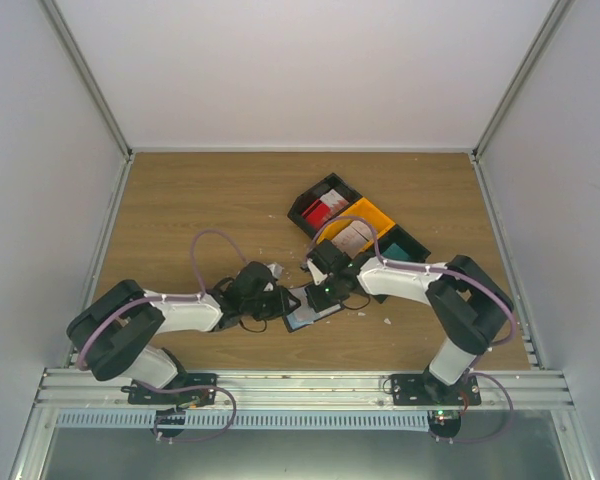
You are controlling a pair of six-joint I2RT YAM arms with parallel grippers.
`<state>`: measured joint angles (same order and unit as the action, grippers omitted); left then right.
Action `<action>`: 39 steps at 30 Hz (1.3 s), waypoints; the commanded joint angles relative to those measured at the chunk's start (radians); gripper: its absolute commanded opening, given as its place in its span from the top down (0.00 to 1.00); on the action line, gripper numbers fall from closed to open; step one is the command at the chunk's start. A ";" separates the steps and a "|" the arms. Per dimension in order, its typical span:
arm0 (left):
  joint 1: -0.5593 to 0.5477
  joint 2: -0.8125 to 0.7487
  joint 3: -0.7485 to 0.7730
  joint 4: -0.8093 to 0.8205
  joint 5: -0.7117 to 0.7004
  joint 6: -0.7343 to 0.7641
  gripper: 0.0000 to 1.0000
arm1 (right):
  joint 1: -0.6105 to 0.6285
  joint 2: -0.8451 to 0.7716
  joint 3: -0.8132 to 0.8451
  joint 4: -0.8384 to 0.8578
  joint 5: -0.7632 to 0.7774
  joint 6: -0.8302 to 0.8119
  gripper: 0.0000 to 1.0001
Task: Put the credit cards into the card holder
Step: Turn over the card slot in the card holder.
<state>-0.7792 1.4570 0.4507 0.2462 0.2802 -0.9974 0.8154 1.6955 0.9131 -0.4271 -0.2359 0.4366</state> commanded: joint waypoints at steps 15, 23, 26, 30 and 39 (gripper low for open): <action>-0.007 0.075 0.108 0.081 0.074 0.017 0.66 | -0.009 -0.250 -0.003 -0.080 0.336 0.134 0.67; -0.008 0.139 0.192 0.119 0.157 0.035 0.46 | -0.036 -0.419 -0.043 -0.118 0.460 0.224 0.62; -0.009 0.172 0.223 0.125 0.167 0.040 0.40 | -0.053 -0.467 -0.050 -0.132 0.464 0.229 0.61; -0.009 0.204 0.252 0.119 0.174 0.051 0.35 | -0.070 -0.510 -0.052 -0.152 0.456 0.222 0.59; -0.009 0.071 0.286 -0.073 -0.008 0.132 0.33 | -0.162 -0.487 0.017 -0.221 0.395 0.068 0.56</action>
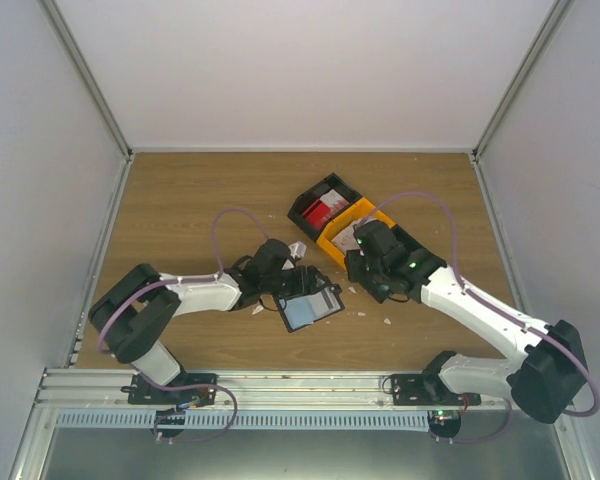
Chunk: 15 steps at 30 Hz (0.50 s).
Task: Put the credit cards into the card holder
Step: Turn over the card slot in the card holder, then pick up the credit card from the storage box.
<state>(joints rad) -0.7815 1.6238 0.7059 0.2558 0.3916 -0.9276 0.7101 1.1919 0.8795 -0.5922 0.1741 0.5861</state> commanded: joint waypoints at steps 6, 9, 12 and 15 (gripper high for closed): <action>-0.001 -0.227 -0.004 -0.207 -0.265 0.103 0.33 | -0.210 0.056 0.068 -0.147 -0.053 -0.131 0.58; 0.009 -0.252 -0.028 -0.215 -0.269 0.110 0.35 | -0.287 0.081 0.056 -0.169 -0.075 -0.142 0.69; 0.022 -0.250 -0.040 -0.202 -0.253 0.120 0.37 | -0.326 0.124 0.057 -0.161 -0.095 -0.163 0.74; 0.036 -0.229 -0.040 -0.183 -0.223 0.135 0.37 | -0.355 0.209 0.071 -0.142 -0.102 -0.182 0.74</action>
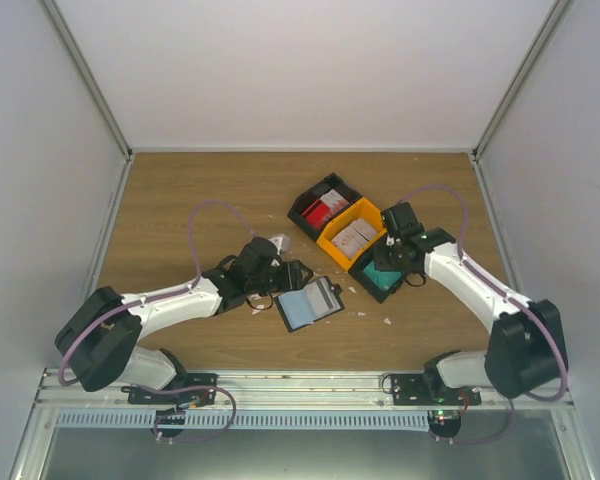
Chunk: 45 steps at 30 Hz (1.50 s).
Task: Put the credit cards into the card holder
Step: Pick up the credit card from the storage box.
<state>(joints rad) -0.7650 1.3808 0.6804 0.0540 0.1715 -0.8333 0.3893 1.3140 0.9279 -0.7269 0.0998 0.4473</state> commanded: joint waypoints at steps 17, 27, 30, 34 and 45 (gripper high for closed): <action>0.020 0.327 0.216 0.129 0.259 0.120 0.50 | -0.099 0.341 0.084 0.073 -0.163 -0.144 0.62; 0.024 0.477 0.314 0.092 0.223 0.056 0.56 | -0.099 0.404 0.093 0.110 -0.159 -0.121 0.58; 0.035 0.504 0.340 0.091 0.219 0.056 0.57 | -0.097 0.418 0.104 0.124 -0.192 -0.126 0.59; 0.060 0.538 0.369 0.102 0.224 0.064 0.58 | -0.098 0.455 0.138 0.136 -0.244 -0.132 0.60; 0.079 0.598 0.405 0.148 0.253 0.073 0.62 | -0.098 0.420 0.135 0.125 -0.414 -0.187 0.72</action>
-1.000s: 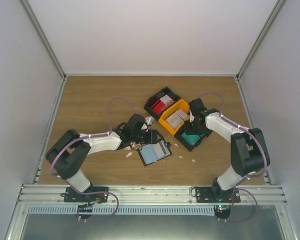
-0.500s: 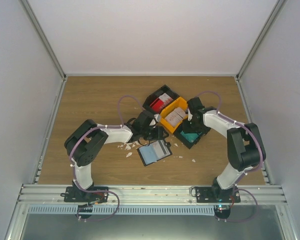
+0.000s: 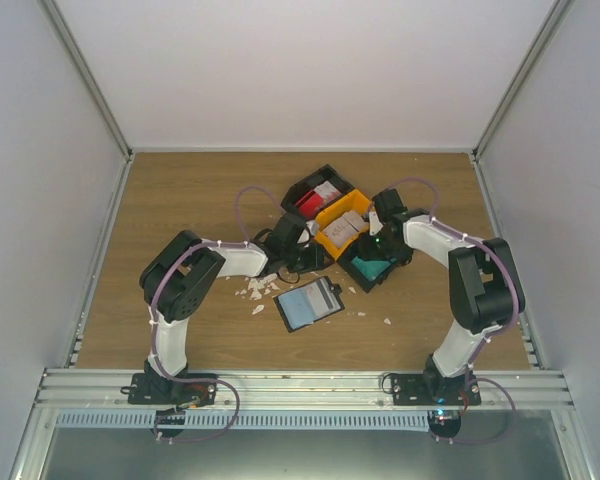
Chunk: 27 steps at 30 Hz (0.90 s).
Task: Put the credit cards into the card holder
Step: Pick up the credit card from the storage box.
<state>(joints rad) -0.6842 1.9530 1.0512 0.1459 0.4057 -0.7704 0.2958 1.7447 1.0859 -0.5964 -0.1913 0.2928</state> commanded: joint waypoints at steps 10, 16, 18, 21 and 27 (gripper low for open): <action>-0.002 0.029 0.027 0.076 0.049 0.018 0.66 | 0.005 -0.039 -0.007 -0.019 -0.238 -0.053 0.77; -0.002 0.032 0.026 0.089 0.062 0.010 0.67 | 0.013 -0.067 -0.001 -0.040 -0.164 -0.045 0.74; -0.002 0.030 0.024 0.088 0.059 0.008 0.67 | 0.014 -0.068 0.002 -0.051 -0.048 -0.035 0.71; -0.002 0.027 0.021 0.086 0.056 0.007 0.67 | 0.013 -0.055 0.012 -0.060 0.064 -0.043 0.64; -0.002 0.039 0.018 0.104 0.074 -0.003 0.67 | 0.017 -0.009 0.034 -0.056 0.053 -0.070 0.59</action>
<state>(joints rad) -0.6838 1.9694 1.0641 0.1780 0.4564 -0.7708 0.3058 1.7020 1.0870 -0.6434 -0.1802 0.2462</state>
